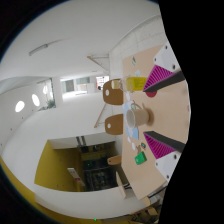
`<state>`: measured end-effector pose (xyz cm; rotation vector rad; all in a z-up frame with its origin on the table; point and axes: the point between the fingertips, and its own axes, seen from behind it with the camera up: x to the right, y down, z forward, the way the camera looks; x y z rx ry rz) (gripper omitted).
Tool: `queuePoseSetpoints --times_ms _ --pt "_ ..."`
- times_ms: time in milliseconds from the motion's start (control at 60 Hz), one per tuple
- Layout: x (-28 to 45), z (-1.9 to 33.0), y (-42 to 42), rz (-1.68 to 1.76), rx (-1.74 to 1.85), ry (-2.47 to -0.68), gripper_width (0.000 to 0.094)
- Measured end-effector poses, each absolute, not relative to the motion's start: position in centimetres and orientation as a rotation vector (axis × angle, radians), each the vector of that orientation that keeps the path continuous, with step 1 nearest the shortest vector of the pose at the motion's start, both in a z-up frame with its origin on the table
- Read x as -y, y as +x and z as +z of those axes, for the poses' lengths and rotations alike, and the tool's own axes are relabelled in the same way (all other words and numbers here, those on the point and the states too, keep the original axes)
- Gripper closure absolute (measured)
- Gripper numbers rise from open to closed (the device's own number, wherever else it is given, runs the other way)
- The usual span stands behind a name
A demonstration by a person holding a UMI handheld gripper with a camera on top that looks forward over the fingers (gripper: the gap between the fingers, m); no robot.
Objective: Pour water
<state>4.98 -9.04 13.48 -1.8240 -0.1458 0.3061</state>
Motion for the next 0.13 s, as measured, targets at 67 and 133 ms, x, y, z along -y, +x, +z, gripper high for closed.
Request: queuePoseSetpoints --times_ms 67,133 --pt "9.3 11.8 3.8 0.340 0.152 -1.829 0.0078" --pt "11.2 12.1 3.4 0.368 0.154 -1.837 0.0074"
